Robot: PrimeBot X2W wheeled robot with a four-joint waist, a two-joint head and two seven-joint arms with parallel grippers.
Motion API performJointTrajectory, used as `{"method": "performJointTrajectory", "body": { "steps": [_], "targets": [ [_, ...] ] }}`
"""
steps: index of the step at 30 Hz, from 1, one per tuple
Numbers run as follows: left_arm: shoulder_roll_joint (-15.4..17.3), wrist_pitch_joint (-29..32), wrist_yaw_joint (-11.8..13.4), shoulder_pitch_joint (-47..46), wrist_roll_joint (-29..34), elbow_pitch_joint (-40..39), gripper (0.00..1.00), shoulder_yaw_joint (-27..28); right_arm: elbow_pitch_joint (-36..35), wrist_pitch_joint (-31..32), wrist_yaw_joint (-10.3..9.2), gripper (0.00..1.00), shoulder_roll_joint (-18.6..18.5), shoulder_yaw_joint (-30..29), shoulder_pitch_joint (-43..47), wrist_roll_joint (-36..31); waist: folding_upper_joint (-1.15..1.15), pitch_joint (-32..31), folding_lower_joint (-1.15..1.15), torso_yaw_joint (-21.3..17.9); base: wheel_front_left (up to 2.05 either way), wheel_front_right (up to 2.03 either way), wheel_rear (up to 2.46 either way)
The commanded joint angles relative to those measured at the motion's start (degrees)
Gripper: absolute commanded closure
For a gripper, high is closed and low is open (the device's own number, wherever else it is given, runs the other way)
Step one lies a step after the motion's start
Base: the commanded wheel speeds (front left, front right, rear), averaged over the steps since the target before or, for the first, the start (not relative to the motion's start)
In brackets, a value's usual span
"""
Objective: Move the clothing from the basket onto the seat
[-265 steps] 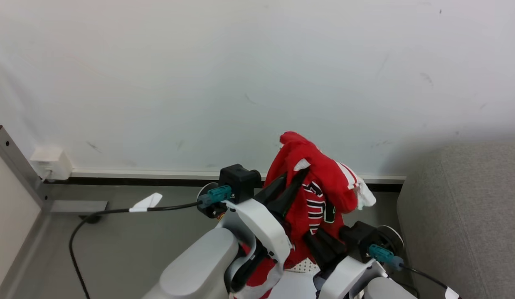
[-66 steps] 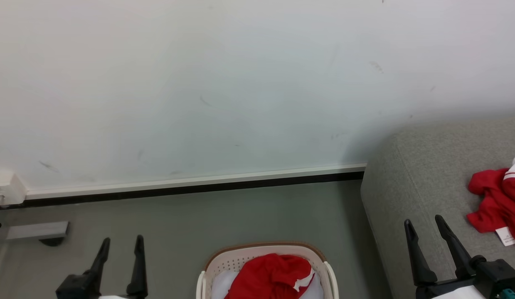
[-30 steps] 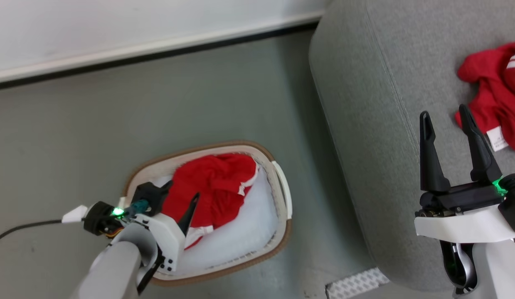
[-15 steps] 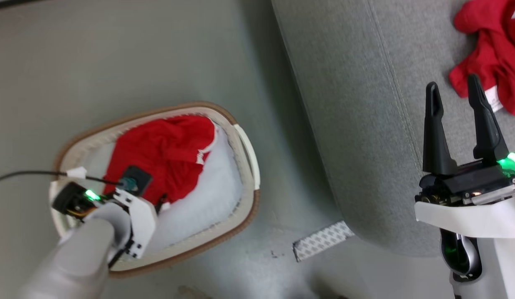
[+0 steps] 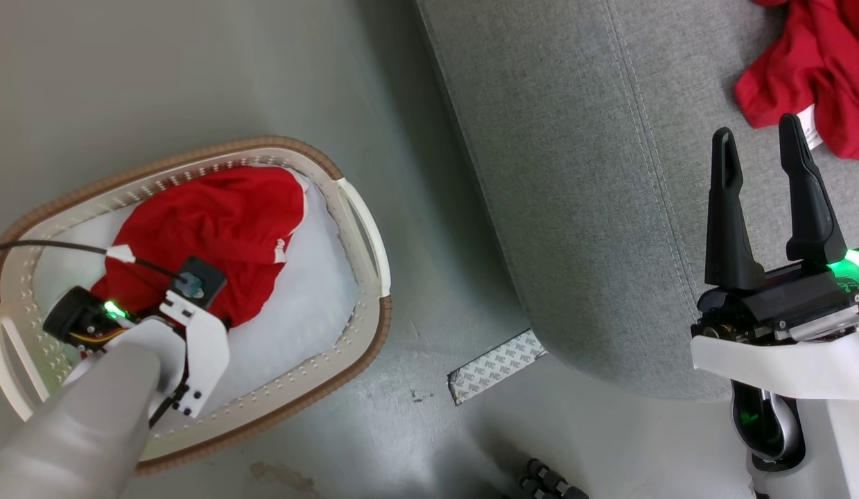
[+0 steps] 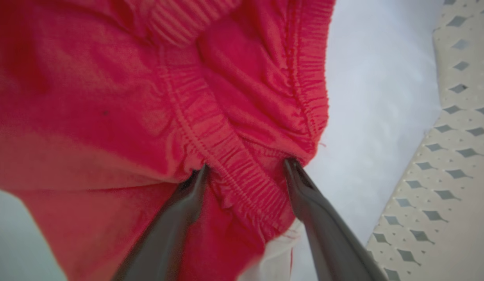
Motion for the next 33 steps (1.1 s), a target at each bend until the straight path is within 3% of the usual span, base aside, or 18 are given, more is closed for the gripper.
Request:
{"method": "performJointTrajectory", "body": {
  "steps": [1,3,4,9,14,24,33],
  "targets": [
    [0.8,0.4,0.1,-0.5,-0.3,0.6,0.00,-0.5,-0.3,-0.2,-0.13,0.00,0.2,0.0,0.0,0.6,0.00,0.1,-0.01,0.0,0.00,0.00,0.00],
    [0.8,0.4,0.1,-0.9,-1.3,0.9,0.53,-1.4,-0.1,-0.2,-0.13,0.00,0.2,0.0,0.1,0.7,0.00,0.0,-0.01,0.0,0.00,0.00,0.00],
    [0.8,0.0,0.1,-1.1,-1.8,1.0,1.00,-1.8,0.1,-0.2,-0.13,0.00,0.2,0.0,0.0,0.7,0.00,0.0,-0.01,0.0,0.00,0.00,0.00],
    [0.8,-2.2,0.1,-1.5,-4.0,1.5,1.00,-2.8,1.2,-0.2,-0.13,0.00,0.2,0.1,-0.9,0.4,0.00,-1.5,-0.01,-0.2,0.00,0.00,0.00],
    [-1.8,-5.6,0.1,-0.2,-6.5,2.1,1.00,-3.4,2.0,-0.2,-0.13,0.00,0.2,-1.0,-0.6,-1.7,0.00,-6.3,-0.01,1.8,0.00,0.00,0.00],
    [-10.4,-15.5,0.1,4.5,-11.5,0.2,1.00,-5.3,5.6,-0.2,-0.13,0.00,0.1,-4.0,3.7,-7.9,0.00,-22.1,-0.01,9.1,0.00,0.00,0.00],
    [-14.3,-19.7,0.1,5.7,-14.6,-4.9,1.00,-6.8,8.9,-0.2,-0.13,0.00,-1.7,-5.1,8.2,-9.7,0.00,-34.1,-0.01,15.0,0.00,0.00,0.00]
  ]
}}
